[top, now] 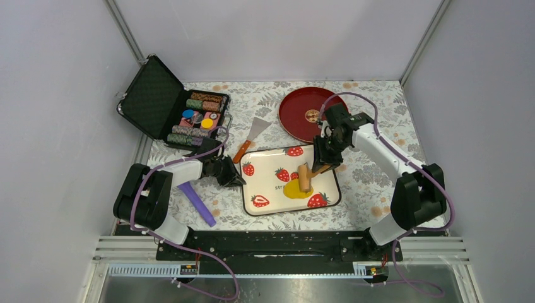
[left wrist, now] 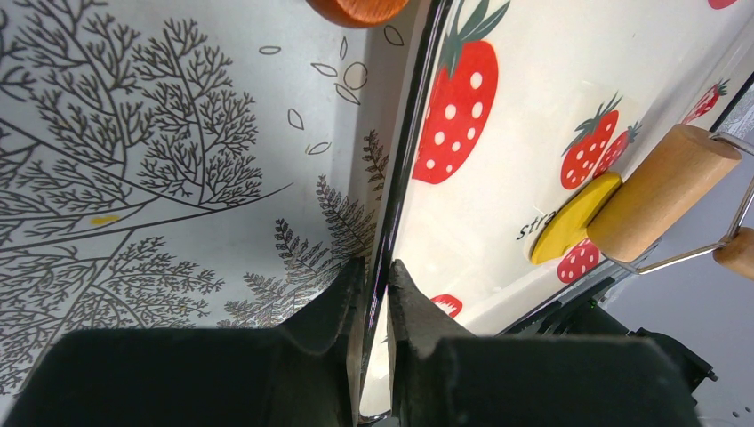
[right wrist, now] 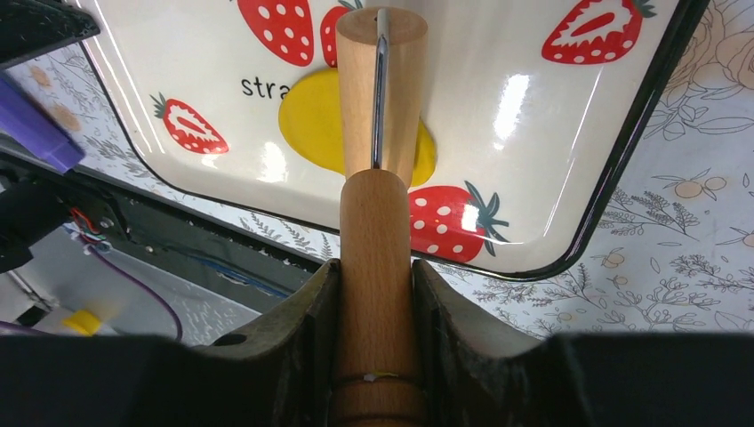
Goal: Roll out the dumpling wrappers from the dough
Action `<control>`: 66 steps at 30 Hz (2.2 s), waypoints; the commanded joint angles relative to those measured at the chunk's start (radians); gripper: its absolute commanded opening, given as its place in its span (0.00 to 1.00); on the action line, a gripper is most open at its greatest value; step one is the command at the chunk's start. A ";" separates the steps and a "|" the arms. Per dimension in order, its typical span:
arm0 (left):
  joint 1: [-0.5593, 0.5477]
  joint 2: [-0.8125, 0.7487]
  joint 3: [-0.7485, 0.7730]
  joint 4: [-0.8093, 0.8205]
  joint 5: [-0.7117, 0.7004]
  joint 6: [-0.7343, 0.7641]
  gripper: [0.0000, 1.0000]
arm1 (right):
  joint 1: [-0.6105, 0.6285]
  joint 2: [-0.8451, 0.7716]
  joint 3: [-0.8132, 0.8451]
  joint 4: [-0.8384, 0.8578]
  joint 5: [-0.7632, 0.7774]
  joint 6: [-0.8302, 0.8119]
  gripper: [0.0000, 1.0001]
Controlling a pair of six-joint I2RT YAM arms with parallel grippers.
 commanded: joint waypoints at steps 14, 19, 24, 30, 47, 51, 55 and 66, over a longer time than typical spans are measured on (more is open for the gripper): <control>0.023 0.051 -0.048 -0.085 -0.195 0.031 0.00 | -0.075 -0.089 0.084 -0.122 -0.079 -0.044 0.00; 0.023 0.051 -0.048 -0.085 -0.195 0.031 0.00 | -0.035 -0.076 0.120 -0.147 -0.072 -0.035 0.00; 0.023 0.051 -0.049 -0.084 -0.195 0.031 0.00 | 0.020 -0.036 0.110 -0.147 -0.006 -0.025 0.00; 0.022 0.050 -0.050 -0.083 -0.195 0.031 0.00 | 0.043 0.006 0.045 -0.130 0.084 -0.021 0.00; 0.023 0.049 -0.049 -0.083 -0.195 0.031 0.00 | 0.053 0.120 -0.115 -0.101 0.281 -0.028 0.00; 0.023 0.050 -0.050 -0.083 -0.195 0.031 0.00 | 0.037 0.131 -0.117 -0.116 0.325 -0.017 0.00; 0.023 0.050 -0.050 -0.083 -0.196 0.031 0.00 | -0.004 0.127 -0.128 -0.124 0.345 -0.030 0.00; 0.024 0.044 -0.055 -0.080 -0.197 0.028 0.00 | -0.081 0.111 -0.167 -0.130 0.396 -0.035 0.00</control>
